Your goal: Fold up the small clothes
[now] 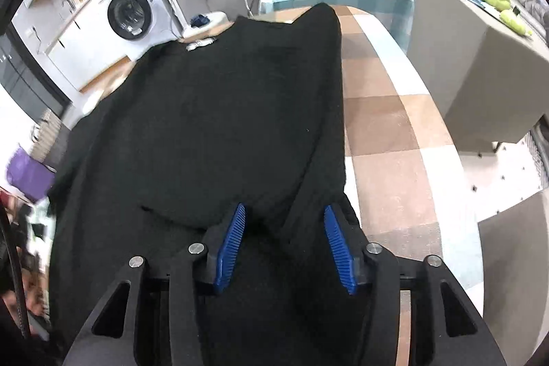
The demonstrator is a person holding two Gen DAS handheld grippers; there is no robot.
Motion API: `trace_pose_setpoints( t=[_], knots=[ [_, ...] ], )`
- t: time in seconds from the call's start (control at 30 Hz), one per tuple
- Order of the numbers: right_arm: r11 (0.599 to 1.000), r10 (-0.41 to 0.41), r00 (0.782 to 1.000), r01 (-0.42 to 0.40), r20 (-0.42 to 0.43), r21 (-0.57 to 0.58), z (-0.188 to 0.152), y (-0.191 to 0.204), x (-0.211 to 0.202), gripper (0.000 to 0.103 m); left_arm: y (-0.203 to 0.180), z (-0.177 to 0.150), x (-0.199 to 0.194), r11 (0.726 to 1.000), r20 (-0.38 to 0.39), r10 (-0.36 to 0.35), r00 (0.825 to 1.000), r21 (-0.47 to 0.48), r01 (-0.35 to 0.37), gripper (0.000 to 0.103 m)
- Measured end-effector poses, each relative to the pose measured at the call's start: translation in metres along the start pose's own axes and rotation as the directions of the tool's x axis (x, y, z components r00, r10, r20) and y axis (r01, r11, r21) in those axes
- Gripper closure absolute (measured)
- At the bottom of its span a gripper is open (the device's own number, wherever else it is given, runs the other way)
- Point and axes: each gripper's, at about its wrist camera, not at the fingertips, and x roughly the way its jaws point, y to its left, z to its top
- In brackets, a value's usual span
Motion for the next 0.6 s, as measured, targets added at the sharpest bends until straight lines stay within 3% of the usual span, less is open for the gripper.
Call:
trace_pose_setpoints(
  t=[0.1, 0.17, 0.27, 0.37, 0.47, 0.6],
  knots=[
    [0.996, -0.049, 0.999, 0.05, -0.017, 0.069, -0.003, -0.017, 0.005, 0.054, 0.023, 0.004, 0.005, 0.998, -0.018, 0.023, 1.0, -0.06, -0.024, 0.001],
    [0.99, -0.022, 1.0, 0.022, 0.002, 0.14, -0.007, -0.033, -0.002, 0.054, 0.038, 0.006, 0.01, 0.994, -0.039, 0.04, 0.998, -0.105, -0.044, 0.001],
    [0.99, 0.012, 0.998, -0.02, 0.055, 0.136, -0.015, -0.033, -0.022, 0.053, 0.061, 0.009, 0.015, 0.981, -0.082, -0.022, 0.996, -0.191, 0.006, 0.003],
    [0.988, 0.07, 0.992, -0.084, 0.102, 0.133, -0.022, -0.03, -0.04, 0.049, 0.088, 0.005, 0.024, 0.939, -0.126, -0.156, 0.98, -0.327, 0.108, 0.013],
    [0.975, 0.126, 0.984, -0.147, 0.129, 0.166, -0.03, -0.03, -0.047, 0.045, 0.113, -0.005, 0.041, 0.855, -0.164, -0.285, 0.944, -0.488, 0.174, 0.027],
    [0.956, 0.187, 0.973, -0.212, 0.138, 0.203, -0.043, -0.028, -0.05, 0.045, 0.122, -0.012, 0.062, 0.831, -0.202, -0.324, 0.924, -0.528, 0.175, 0.04]
  ],
)
